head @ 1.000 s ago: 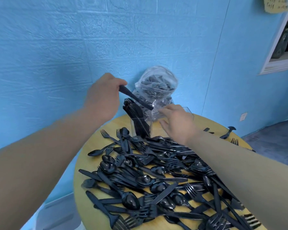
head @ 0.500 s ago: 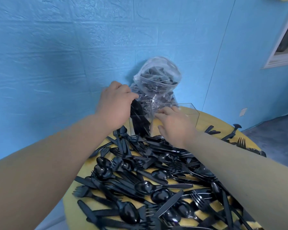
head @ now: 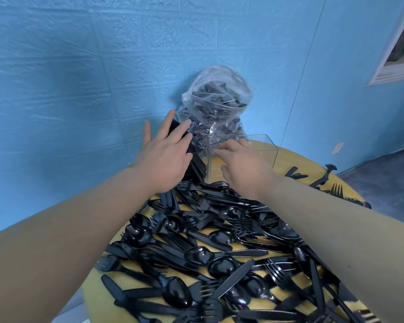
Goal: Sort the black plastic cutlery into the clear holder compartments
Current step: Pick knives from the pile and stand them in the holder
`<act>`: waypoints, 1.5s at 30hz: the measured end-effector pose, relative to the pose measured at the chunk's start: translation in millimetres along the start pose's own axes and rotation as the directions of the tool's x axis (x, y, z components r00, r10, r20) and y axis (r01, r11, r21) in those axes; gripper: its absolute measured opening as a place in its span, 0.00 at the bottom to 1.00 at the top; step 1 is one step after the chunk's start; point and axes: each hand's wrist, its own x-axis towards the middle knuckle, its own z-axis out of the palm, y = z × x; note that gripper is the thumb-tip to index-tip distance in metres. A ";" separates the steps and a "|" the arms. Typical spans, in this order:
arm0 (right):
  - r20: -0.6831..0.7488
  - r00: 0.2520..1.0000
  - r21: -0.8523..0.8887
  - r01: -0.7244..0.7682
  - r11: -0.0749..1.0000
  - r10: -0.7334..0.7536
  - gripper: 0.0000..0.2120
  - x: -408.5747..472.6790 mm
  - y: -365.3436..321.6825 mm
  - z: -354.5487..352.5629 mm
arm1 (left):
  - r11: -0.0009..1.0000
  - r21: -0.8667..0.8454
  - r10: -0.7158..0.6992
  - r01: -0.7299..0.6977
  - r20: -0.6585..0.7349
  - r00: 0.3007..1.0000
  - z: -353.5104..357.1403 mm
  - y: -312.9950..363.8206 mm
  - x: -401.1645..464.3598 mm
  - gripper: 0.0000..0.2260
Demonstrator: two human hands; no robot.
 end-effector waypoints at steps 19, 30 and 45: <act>0.273 0.951 0.076 -0.172 0.982 0.145 0.15 -32.2 -10.9 18.4 | 0.926 -0.349 -0.099 0.145 0.145 0.984 19.6 -16.7 -108.1 0.16; 0.094 0.980 0.190 -0.189 0.963 0.174 0.06 -41.4 -1.6 8.5 | 0.951 -0.280 -0.025 0.133 0.357 0.934 12.8 -2.3 -103.9 0.19; 0.217 0.973 0.010 -0.081 0.997 0.077 0.18 14.6 -70.1 39.4 | 0.916 -0.220 -0.228 0.335 0.402 0.887 34.2 -37.4 -119.7 0.25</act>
